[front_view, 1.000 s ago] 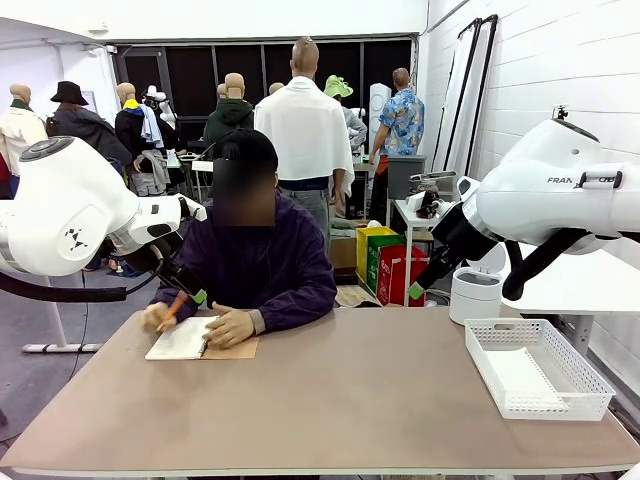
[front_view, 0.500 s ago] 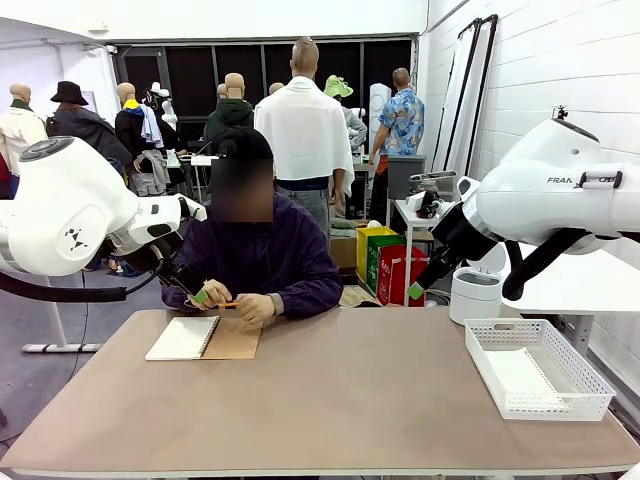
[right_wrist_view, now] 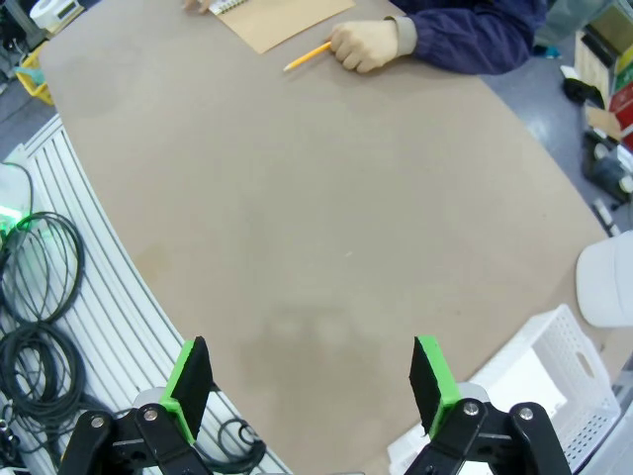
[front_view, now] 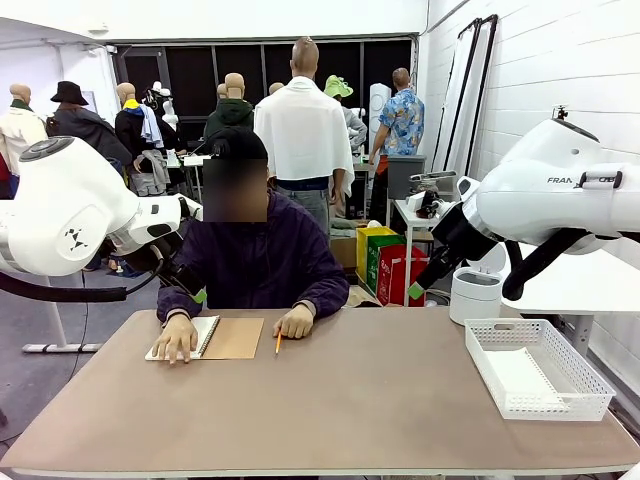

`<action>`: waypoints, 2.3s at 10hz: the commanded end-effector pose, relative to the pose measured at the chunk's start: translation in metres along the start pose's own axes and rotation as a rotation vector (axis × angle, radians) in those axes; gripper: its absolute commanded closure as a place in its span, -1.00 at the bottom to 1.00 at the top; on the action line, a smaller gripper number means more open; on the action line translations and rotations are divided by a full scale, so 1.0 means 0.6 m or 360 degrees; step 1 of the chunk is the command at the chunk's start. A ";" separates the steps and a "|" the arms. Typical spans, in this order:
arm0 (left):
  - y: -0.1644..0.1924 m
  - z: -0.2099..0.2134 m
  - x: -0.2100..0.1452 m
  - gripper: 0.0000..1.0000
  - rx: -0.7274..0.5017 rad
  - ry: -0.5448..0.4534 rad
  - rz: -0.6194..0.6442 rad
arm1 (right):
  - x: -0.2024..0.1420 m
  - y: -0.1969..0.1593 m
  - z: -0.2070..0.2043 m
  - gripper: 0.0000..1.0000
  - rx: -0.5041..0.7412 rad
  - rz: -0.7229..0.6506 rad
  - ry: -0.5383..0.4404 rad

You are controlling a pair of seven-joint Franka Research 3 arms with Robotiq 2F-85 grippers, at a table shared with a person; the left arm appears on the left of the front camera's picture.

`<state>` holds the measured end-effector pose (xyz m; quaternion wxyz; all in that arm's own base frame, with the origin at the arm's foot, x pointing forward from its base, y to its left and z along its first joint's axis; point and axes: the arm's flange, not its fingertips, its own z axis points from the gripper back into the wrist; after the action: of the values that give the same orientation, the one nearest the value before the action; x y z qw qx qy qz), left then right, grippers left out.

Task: Sort the paper based on its condition.
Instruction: If a person hands you a paper, place it in the Organizing basket , and if it's crumpled, put it in the Trash can.

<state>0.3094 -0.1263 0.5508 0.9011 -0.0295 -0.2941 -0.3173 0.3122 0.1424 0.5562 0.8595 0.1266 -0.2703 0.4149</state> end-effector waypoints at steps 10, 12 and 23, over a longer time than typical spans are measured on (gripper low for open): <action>0.002 0.000 -0.001 -1.00 -0.0004 0.0005 0.0004 | 0.001 0.001 0.001 -1.00 0.0004 0.0006 -0.0003; 0.002 0.000 -0.001 -1.00 -0.0004 0.0005 0.0004 | 0.001 0.001 0.001 -1.00 0.0004 0.0006 -0.0003; 0.002 0.000 -0.001 -1.00 -0.0004 0.0005 0.0004 | 0.001 0.001 0.001 -1.00 0.0004 0.0006 -0.0003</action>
<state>0.3094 -0.1263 0.5508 0.9011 -0.0295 -0.2941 -0.3173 0.3122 0.1424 0.5562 0.8595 0.1266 -0.2704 0.4149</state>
